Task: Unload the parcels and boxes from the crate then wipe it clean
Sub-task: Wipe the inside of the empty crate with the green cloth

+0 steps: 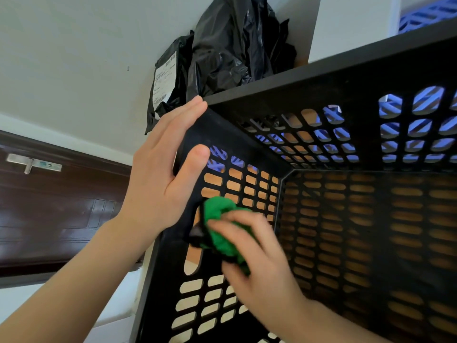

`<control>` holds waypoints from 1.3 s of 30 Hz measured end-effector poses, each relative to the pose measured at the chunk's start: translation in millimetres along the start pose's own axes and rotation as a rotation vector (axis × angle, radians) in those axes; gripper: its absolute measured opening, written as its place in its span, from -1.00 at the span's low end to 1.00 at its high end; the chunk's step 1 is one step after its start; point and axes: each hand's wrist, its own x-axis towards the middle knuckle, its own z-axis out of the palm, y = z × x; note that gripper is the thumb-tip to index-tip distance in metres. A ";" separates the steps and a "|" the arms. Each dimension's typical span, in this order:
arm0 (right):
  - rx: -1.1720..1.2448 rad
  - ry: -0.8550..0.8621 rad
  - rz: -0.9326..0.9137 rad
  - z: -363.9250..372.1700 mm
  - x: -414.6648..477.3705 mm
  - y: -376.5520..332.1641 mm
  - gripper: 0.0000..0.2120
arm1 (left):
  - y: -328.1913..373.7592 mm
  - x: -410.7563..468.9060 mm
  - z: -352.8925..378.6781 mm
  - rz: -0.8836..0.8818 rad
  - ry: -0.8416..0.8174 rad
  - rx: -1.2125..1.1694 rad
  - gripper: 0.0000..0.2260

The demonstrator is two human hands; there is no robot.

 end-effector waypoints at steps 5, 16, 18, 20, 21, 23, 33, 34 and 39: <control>-0.159 -0.092 -0.008 0.9 -22.0 31.4 -0.34 | 1.3 0.1 -0.4 -0.006 0.004 -0.001 -0.56; -0.068 -0.045 0.317 -3.5 -29.1 33.2 -0.38 | 3.6 -1.2 -3.0 -0.022 -0.007 0.030 -0.56; -0.036 -0.087 0.151 0.5 -29.4 14.1 -0.37 | 3.5 -1.9 -2.6 -0.023 -0.007 0.044 -0.56; -0.045 -0.118 0.046 3.8 -31.4 7.1 -0.39 | 4.3 -2.2 -3.1 -0.022 -0.007 0.055 -0.56; -0.057 -0.129 0.052 3.3 -32.4 9.7 -0.38 | 5.0 -2.3 -3.4 -0.024 -0.008 0.059 -0.56; -0.097 -0.144 0.163 -1.5 -35.5 25.2 -0.35 | 5.7 -2.5 -4.0 -0.023 -0.010 0.060 -0.56; -0.065 -0.096 0.327 -9.2 -35.1 37.5 -0.44 | 7.0 -2.9 -3.4 -0.005 0.008 0.021 -0.58; -0.054 -0.107 0.256 -6.6 -34.7 29.1 -0.42 | 6.8 -2.7 -3.4 -0.005 0.015 0.022 -0.58; -0.086 -0.175 0.056 -3.6 -39.5 25.0 -0.37 | 5.8 -3.8 -4.0 -0.003 0.027 0.028 -0.59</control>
